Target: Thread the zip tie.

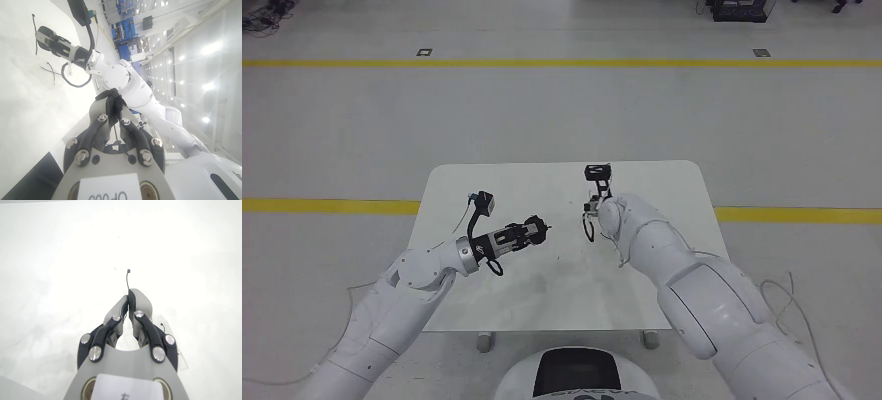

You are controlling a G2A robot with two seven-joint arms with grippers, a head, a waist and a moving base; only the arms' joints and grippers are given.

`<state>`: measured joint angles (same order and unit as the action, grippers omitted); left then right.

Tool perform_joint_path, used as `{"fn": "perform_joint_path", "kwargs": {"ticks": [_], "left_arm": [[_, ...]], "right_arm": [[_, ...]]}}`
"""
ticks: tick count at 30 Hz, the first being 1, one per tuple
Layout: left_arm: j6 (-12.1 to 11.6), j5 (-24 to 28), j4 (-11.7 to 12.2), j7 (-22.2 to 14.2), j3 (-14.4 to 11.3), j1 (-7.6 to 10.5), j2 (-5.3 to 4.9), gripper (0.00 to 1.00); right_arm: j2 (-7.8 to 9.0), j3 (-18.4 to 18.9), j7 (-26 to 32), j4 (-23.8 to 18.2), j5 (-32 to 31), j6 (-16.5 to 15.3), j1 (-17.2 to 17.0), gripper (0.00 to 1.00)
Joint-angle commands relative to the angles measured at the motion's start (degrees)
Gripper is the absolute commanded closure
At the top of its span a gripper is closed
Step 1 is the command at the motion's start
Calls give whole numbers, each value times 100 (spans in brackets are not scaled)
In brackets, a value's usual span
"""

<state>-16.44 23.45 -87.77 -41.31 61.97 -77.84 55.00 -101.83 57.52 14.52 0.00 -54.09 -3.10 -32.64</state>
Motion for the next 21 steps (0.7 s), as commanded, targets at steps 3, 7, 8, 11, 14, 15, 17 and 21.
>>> {"fn": "perform_joint_path", "kwargs": {"ticks": [3,7,8,11,14,15,17,21], "left_arm": [[0,0,0,0,0,0,0,100],[0,0,0,0,0,0,0,100],[0,0,0,0,0,0,0,100],[0,0,0,0,0,0,0,100],[0,0,0,0,0,0,0,100],[0,0,0,0,0,0,0,100],[0,0,0,0,0,0,0,100],[0,0,0,0,0,0,0,100]], "right_arm": [[161,8,-182,0,53,-689,-42,100],[353,28,-263,0,131,-1383,-73,100],[413,31,-291,0,150,-1580,-85,100],[492,25,-399,0,161,-1638,-100,100],[489,-6,-512,0,115,-1638,-122,100],[482,-26,-560,-10,81,-1638,-134,100],[473,-46,-614,-32,54,-1638,-159,100],[497,-83,-584,-322,49,-1638,-298,100]]}}
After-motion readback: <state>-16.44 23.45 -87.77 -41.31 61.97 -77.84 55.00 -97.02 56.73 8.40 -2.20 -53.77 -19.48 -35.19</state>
